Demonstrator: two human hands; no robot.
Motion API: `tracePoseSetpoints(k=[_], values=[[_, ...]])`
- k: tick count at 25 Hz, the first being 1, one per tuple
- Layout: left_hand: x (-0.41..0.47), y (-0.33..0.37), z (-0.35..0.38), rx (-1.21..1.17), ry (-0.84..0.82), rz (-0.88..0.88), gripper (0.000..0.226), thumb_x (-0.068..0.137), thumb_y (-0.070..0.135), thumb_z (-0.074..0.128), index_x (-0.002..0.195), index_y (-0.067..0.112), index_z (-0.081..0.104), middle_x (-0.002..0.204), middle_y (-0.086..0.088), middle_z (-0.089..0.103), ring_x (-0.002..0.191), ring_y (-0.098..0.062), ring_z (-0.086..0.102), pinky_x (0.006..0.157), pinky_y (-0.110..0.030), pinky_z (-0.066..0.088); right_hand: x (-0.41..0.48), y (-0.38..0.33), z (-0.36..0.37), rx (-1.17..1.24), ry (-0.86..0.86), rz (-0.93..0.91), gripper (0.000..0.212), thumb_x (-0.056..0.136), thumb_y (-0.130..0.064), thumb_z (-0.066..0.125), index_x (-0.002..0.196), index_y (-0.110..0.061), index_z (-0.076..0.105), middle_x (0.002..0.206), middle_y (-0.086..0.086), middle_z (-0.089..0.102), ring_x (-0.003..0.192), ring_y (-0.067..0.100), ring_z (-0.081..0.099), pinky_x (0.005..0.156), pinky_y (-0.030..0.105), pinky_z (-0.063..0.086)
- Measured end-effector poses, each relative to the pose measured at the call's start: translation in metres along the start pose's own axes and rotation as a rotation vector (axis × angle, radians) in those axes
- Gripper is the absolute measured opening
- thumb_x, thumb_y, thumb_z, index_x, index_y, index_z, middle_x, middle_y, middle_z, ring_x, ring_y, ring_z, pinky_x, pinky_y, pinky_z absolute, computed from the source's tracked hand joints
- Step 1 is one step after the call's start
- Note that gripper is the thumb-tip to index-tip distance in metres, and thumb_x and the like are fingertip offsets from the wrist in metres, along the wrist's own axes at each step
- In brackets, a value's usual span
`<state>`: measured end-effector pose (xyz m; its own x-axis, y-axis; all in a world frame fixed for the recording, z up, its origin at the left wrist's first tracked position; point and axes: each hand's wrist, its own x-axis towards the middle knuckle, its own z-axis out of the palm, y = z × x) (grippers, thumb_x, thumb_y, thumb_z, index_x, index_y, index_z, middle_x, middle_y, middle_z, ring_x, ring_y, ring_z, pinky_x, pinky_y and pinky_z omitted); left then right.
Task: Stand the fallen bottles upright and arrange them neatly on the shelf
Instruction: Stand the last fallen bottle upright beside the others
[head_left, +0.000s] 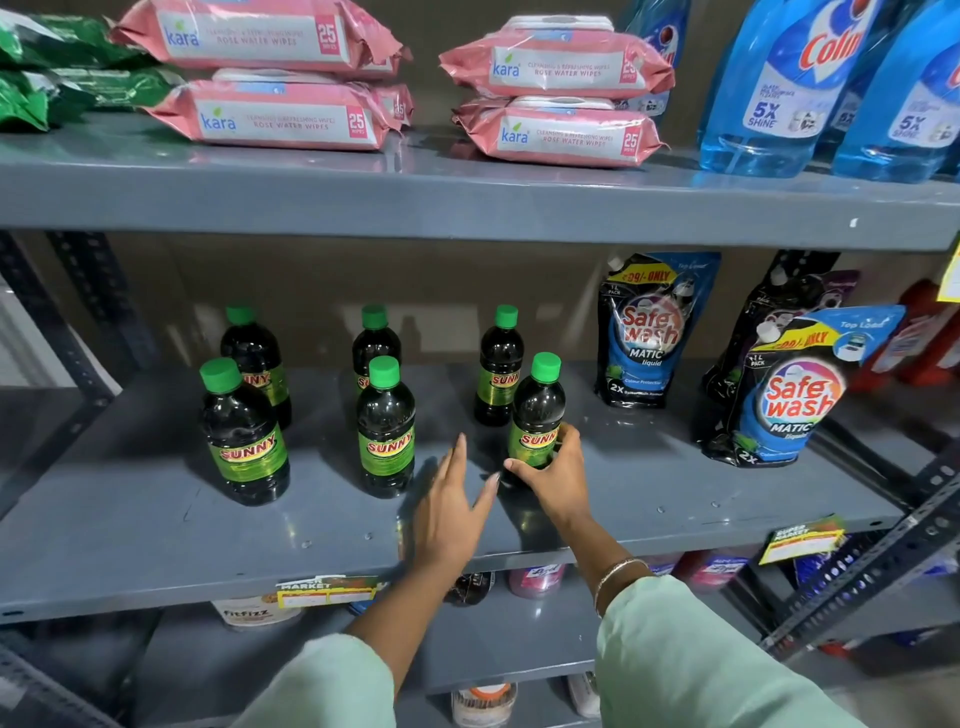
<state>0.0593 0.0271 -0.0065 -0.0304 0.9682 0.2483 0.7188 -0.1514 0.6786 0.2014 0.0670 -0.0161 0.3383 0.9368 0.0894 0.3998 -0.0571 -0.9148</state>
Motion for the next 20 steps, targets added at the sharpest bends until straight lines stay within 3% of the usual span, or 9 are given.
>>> tracePoseSetpoints(k=[4,6,9,14,20], values=[[0.059,0.055,-0.007,-0.333,-0.110,0.041,0.059,0.071,0.029,0.073,0.125,0.021,0.050,0.120,-0.008,0.063,0.111,-0.025,0.056,0.085,-0.027,0.044,0.002,0.000,-0.001,0.025,-0.055,0.034,0.072,0.062,-0.013,0.084,0.120,-0.010,0.040,0.109,0.007,0.061,0.099,0.022,0.058,0.083,0.031,0.046],[0.074,0.071,-0.006,-0.324,-0.180,0.020,0.052,0.069,0.026,0.075,0.117,0.021,0.056,0.110,-0.007,0.067,0.104,-0.024,0.059,0.078,-0.021,0.041,0.004,0.000,0.001,0.039,-0.056,0.066,0.065,0.062,-0.011,0.084,0.112,-0.010,0.043,0.104,0.006,0.062,0.098,0.024,0.060,0.085,0.035,0.048],[0.080,0.073,-0.001,-0.308,-0.145,-0.028,0.049,0.068,0.025,0.076,0.114,0.020,0.057,0.111,-0.009,0.067,0.104,-0.026,0.058,0.080,-0.023,0.041,0.004,0.002,0.003,0.020,-0.035,0.064,0.058,0.062,-0.009,0.083,0.102,-0.015,0.042,0.107,0.012,0.064,0.099,0.027,0.060,0.083,0.035,0.049],[0.065,0.072,0.003,-0.354,-0.125,-0.032,0.047,0.064,0.024,0.078,0.108,0.019,0.061,0.106,-0.008,0.068,0.099,-0.024,0.061,0.086,-0.030,0.049,-0.011,0.005,-0.007,-0.027,-0.039,0.037,0.058,0.062,-0.012,0.082,0.108,-0.010,0.045,0.106,0.010,0.062,0.094,0.022,0.057,0.077,0.029,0.044],[0.031,0.080,-0.004,-0.360,-0.107,0.030,0.042,0.064,0.025,0.079,0.100,0.014,0.060,0.099,-0.009,0.069,0.091,-0.024,0.062,0.077,-0.030,0.049,-0.042,0.007,-0.023,0.002,-0.033,0.045,0.058,0.064,-0.013,0.081,0.110,-0.011,0.046,0.103,0.008,0.064,0.094,0.023,0.060,0.082,0.037,0.051]])
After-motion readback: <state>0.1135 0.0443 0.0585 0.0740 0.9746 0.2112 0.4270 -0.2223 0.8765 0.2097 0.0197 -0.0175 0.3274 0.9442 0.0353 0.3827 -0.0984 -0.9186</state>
